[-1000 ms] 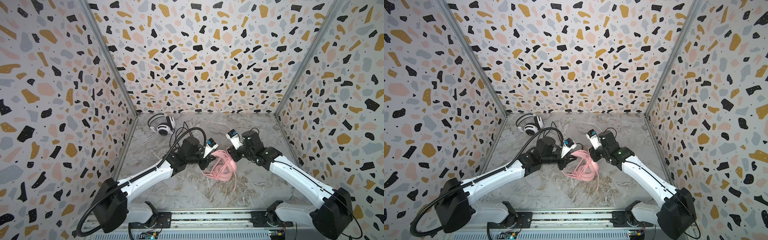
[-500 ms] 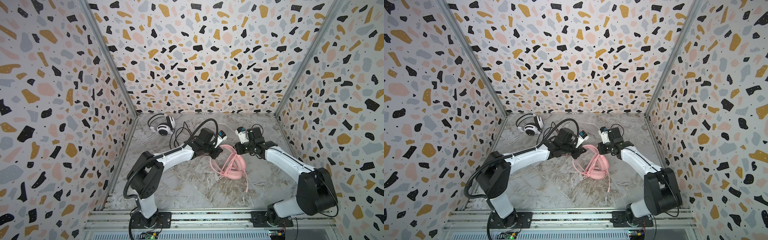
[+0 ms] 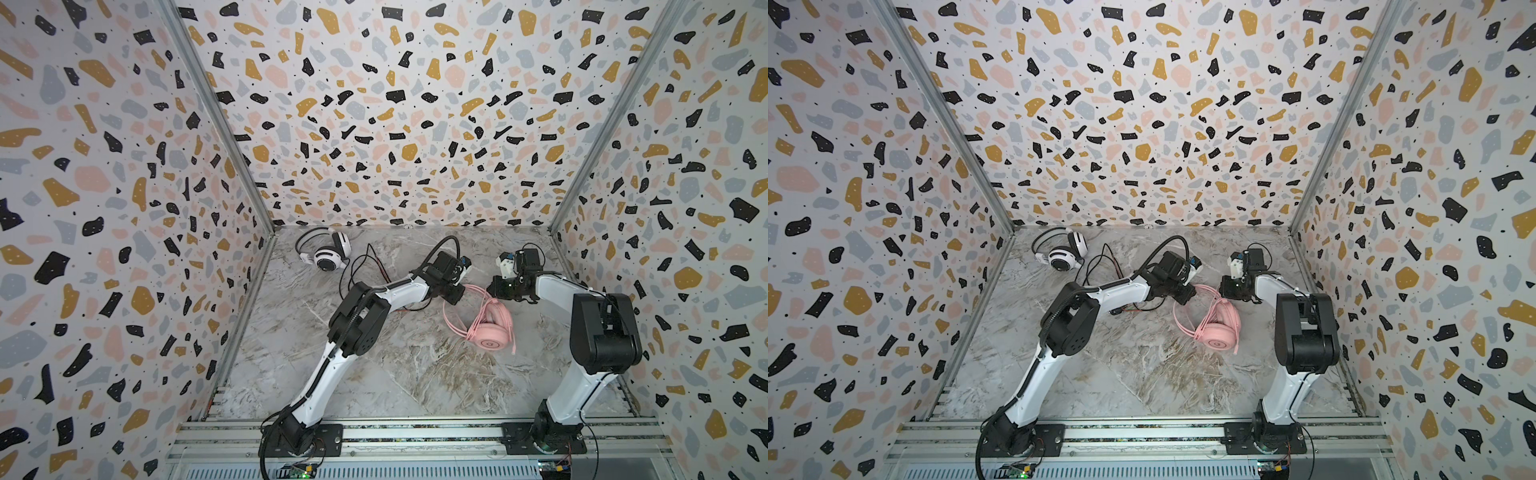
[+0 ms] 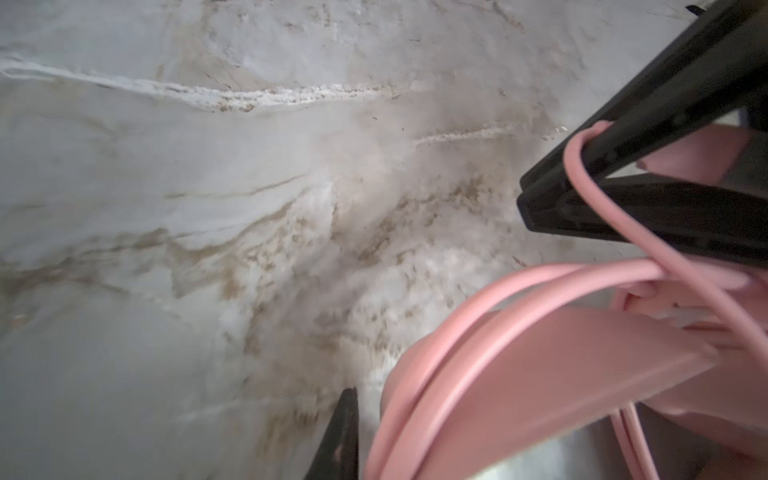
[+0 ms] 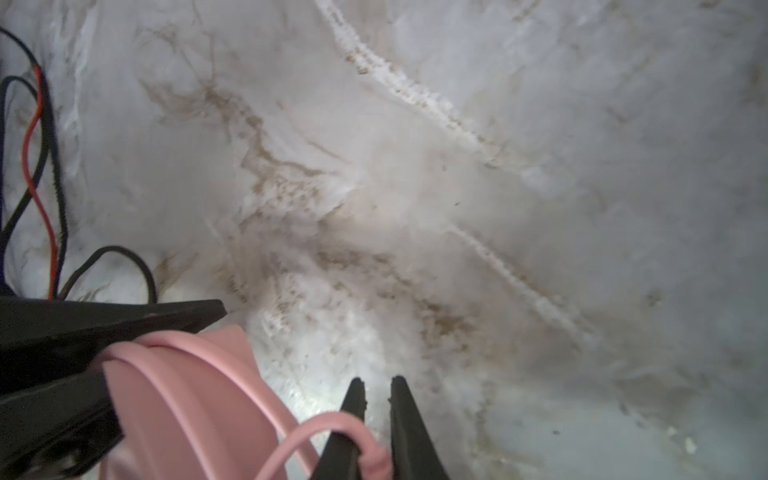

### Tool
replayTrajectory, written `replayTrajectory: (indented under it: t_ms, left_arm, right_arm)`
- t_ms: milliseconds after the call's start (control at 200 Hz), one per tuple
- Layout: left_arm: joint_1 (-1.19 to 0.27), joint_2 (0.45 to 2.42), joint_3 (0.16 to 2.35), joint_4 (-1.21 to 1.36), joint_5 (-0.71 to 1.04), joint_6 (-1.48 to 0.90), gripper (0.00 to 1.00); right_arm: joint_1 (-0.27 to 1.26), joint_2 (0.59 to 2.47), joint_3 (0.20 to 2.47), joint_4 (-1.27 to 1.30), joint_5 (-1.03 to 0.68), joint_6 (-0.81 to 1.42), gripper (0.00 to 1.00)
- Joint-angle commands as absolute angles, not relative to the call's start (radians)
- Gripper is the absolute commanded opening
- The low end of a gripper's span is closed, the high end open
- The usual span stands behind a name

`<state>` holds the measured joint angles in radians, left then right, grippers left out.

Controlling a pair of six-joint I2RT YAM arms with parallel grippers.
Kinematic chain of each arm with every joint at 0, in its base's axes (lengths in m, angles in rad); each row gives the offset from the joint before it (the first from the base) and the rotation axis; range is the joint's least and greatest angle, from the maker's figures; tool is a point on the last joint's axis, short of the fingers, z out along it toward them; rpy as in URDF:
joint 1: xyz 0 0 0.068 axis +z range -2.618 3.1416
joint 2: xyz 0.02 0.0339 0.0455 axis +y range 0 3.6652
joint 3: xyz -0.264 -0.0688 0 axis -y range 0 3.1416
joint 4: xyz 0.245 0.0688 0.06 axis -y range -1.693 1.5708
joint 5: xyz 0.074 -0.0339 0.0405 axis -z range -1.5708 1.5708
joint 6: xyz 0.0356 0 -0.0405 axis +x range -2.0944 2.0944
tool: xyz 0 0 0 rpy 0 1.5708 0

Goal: Wrap the headphones
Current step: 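Lower the wrapped pink headset onto the table with both grippers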

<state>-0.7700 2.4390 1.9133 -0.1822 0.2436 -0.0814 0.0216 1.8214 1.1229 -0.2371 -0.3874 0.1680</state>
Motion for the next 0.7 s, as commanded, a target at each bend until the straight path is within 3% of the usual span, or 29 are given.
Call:
replayTrajectory:
  t_ms: [0, 150, 355, 696]
  left_arm:
    - [-0.776, 2.489, 2.049, -0.044, 0.18, -0.205, 0.17]
    - [-0.778, 2.528, 2.126, -0.044, 0.132, -0.221, 0.27]
    - [-0.777, 2.489, 2.085, -0.08, 0.089, -0.151, 0.53]
    - [-0.777, 2.375, 2.073, -0.188, 0.034, -0.025, 0.73]
  right_arm:
    - [-0.03, 1.843, 1.156, -0.284, -0.432, 0.173, 0.15]
    - [-0.094, 1.864, 1.169, -0.287, -0.45, 0.182, 0.15]
    - [-0.098, 1.852, 1.157, -0.291, -0.474, 0.172, 0.18]
    - [-0.097, 1.805, 1.094, -0.293, -0.486, 0.165, 0.23]
